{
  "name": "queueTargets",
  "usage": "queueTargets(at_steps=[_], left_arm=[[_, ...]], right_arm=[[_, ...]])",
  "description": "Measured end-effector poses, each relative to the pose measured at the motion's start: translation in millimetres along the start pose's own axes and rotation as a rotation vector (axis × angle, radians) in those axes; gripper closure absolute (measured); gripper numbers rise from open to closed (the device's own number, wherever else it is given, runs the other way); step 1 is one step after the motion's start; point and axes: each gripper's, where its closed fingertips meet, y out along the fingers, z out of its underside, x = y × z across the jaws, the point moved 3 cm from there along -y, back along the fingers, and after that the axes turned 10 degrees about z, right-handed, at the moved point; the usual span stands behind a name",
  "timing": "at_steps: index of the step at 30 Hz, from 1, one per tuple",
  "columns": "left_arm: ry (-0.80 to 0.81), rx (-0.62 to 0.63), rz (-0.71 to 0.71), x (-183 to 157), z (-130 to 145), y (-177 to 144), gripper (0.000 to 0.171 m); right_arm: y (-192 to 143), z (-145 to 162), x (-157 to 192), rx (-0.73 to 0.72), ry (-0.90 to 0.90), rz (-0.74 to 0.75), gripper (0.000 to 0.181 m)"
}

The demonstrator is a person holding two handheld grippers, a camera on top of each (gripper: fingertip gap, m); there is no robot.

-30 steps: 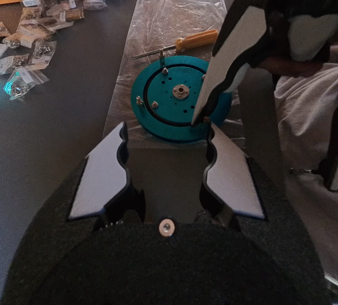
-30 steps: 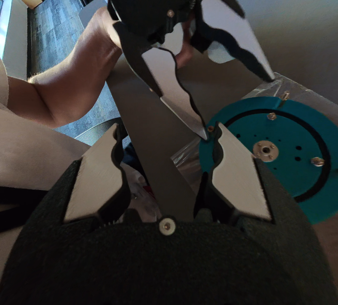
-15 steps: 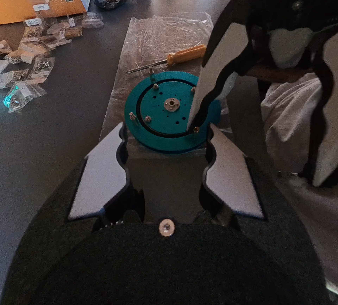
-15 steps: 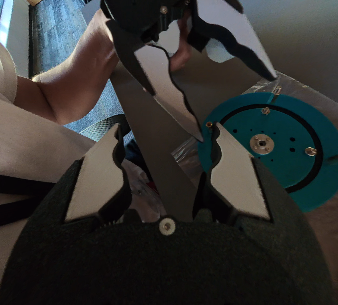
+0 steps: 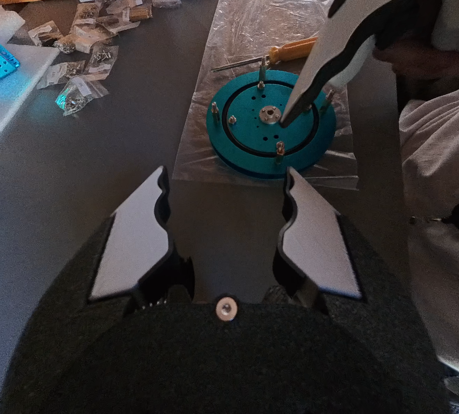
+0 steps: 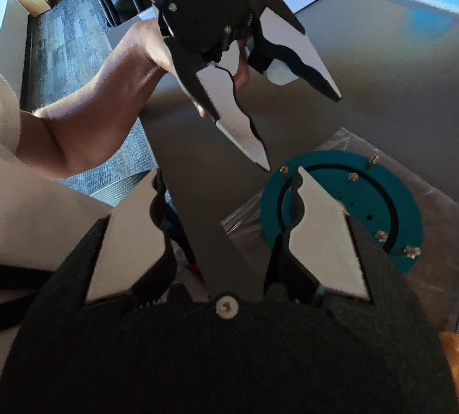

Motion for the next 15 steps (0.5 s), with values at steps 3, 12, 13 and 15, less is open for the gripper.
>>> queueTargets(at_steps=[3, 12, 13, 15], left_arm=[[0.015, 0.001, 0.034, -2, -5, 8, 0.079], [-0.051, -0.018, -0.004, 5, -9, -7, 0.096], [-0.106, -0.060, -0.042, 5, -10, -15, 0.104], [-0.222, -0.149, -0.130, -5, -12, -27, 0.107]], right_arm=[[13, -4, -5, 0.035, -0.016, -0.002, 0.082], [-7, -9, -27, 0.158, -0.078, -0.005, 0.086], [-12, -11, -35, 0.129, -0.118, -0.006, 0.088], [-21, -18, -57, 0.027, -0.162, 0.005, 0.094]])
